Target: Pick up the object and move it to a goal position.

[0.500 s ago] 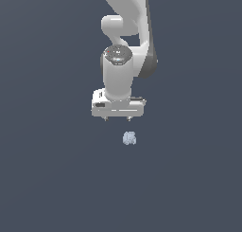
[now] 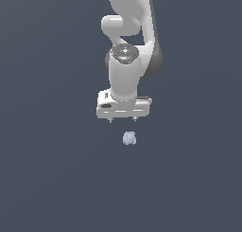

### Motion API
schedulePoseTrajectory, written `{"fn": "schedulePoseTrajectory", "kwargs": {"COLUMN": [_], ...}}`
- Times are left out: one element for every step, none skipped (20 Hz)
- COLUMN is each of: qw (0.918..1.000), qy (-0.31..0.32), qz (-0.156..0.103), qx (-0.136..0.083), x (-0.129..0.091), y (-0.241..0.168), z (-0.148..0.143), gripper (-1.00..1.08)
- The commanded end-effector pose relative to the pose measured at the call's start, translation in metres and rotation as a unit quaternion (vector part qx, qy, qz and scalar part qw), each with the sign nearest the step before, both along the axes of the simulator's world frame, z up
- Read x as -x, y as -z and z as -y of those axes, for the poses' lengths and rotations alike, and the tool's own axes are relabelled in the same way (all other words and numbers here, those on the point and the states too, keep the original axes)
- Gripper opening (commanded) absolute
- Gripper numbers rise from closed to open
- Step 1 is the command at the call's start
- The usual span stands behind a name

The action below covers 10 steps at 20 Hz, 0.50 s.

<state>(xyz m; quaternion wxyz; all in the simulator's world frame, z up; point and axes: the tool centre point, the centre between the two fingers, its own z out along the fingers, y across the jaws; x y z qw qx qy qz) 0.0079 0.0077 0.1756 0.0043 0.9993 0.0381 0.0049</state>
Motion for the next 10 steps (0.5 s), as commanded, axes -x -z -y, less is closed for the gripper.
{"fn": "schedulePoseTrajectory", "kwargs": {"qw": [1.0000,1.0000,1.0000,1.0000,1.0000,1.0000,1.0000,1.0000,0.9999,0.9999], "qy": [-0.005,-0.004,-0.003,-0.002,-0.002,-0.003,-0.005,-0.007,-0.010,-0.014], "qz": [0.002,0.002,0.001,0.001,0.001,0.001,0.001,0.001,0.001,0.001], "qx": [-0.002,-0.002,-0.002,-0.001,-0.001,-0.002,-0.001,-0.001,-0.001,-0.001], "x": [-0.0016,-0.0014,-0.0011,-0.0010,-0.0010,-0.0011,-0.0012,-0.0012,-0.0013,-0.0014], "y": [-0.0008,-0.0008,-0.0006,-0.0006,-0.0006,-0.0006,-0.0004,-0.0001,0.0003,0.0008], "z": [-0.0043,-0.0040,-0.0030,-0.0028,-0.0028,-0.0029,-0.0030,-0.0032,-0.0033,-0.0034], "gripper": [1.00,1.00,1.00,1.00,1.00,1.00,1.00,1.00,1.00,1.00]}}
